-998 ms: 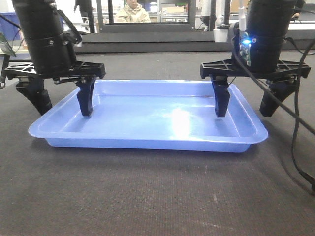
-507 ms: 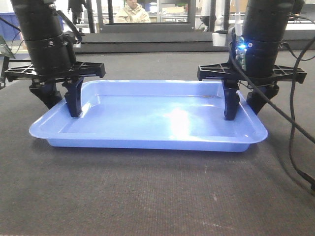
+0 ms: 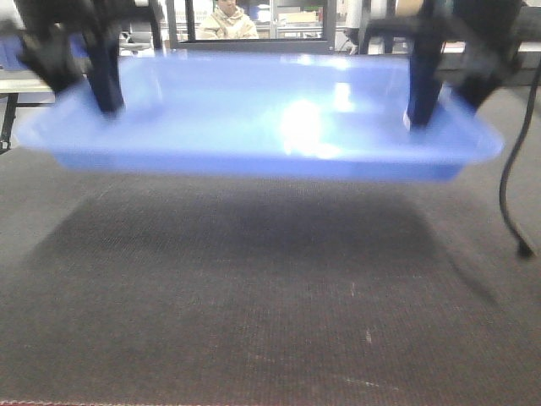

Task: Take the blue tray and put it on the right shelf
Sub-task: 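Lift the tray off the table with both grippers, then hold the tray raised with both grippers while the base backs away and turns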

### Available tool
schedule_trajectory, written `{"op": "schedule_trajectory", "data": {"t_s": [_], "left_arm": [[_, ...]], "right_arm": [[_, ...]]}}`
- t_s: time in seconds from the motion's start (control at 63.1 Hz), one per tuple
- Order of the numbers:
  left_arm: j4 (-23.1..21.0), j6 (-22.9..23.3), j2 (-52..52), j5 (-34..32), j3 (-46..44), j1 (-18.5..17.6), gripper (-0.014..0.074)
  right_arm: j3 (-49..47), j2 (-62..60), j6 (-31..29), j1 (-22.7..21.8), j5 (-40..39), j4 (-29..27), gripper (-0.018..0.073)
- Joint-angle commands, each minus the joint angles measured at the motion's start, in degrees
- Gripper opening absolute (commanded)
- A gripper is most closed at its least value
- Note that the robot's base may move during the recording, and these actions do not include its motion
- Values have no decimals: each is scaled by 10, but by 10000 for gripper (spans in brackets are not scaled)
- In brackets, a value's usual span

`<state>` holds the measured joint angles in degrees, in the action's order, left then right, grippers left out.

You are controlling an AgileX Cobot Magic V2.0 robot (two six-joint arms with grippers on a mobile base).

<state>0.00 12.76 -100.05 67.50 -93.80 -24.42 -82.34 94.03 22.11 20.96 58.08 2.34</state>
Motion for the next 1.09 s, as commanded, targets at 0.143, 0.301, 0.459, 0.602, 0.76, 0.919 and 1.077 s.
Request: {"op": "schedule_trajectory", "data": {"t_s": [0.143, 0.301, 0.459, 0.602, 0.76, 0.919, 1.077], "left_arm": [[39, -7, 109, 69, -10, -44, -45], [38, 4, 154, 90, 4, -62, -45], [36, 22, 196, 92, 31, -75, -45], [19, 23, 226, 92, 46, -80, -45], [0, 23, 235, 92, 46, -80, -45], [0, 22, 235, 92, 46, -80, -47], [0, 20, 235, 92, 46, -80, -48]], "right_arm": [[-17, -136, -7, 54, 28, 38, 57], [-17, -171, -7, 76, 50, 39, 57], [-17, -191, -7, 78, 76, 39, 57], [-17, -208, -7, 80, 91, 37, 57], [-17, -224, -7, 83, 89, 36, 57], [-17, -226, -7, 83, 87, 36, 57], [-17, -226, -7, 83, 88, 36, 56]]}}
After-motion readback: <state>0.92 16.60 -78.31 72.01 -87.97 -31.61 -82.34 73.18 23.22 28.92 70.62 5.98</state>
